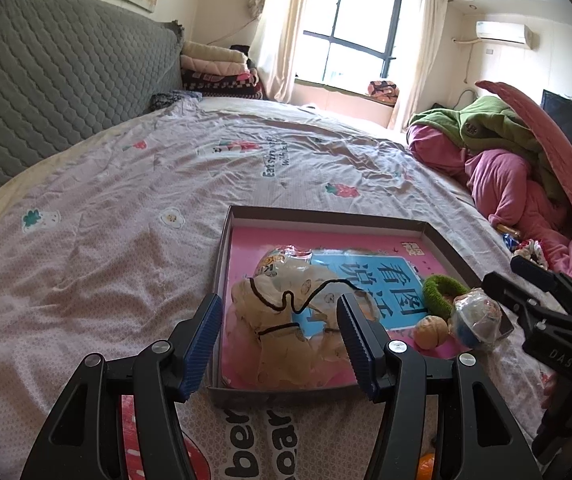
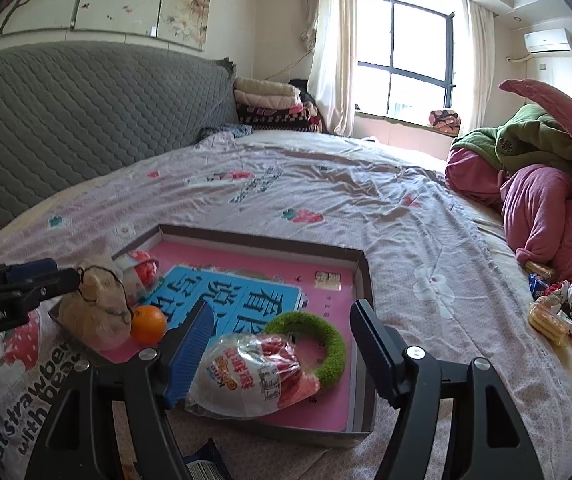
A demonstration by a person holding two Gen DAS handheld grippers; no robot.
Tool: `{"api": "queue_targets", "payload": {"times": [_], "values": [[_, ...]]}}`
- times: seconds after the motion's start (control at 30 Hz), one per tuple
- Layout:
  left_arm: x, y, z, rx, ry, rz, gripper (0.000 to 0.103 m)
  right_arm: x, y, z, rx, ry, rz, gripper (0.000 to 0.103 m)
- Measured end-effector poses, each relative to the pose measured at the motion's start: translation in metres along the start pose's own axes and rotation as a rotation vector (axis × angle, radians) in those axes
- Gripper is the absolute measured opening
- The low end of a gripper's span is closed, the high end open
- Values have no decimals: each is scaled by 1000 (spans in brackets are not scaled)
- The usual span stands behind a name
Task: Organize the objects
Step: 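Move the left tool toward the loose orange while the right tool approaches the blue packet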
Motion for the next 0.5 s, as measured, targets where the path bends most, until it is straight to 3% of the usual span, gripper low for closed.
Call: {"api": "queue_targets", "payload": {"times": [0.4,0.5], "values": [[12,-16,-2,15,25,-11,61,0,-31,6,65,43,58,71],[18,-23,-5,22,34,-17,65,0,-37,5,79,49,67,71]]}}
Point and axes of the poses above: each gripper's, at about its wrist camera, not at the fingertips, and y roughly the way its jaws point, x to its right, z to its top, the point moved 1 cm from there along y, roughly the way its jaws point, and after that the axes turned 11 degrees about y, right-handed, at the moved point
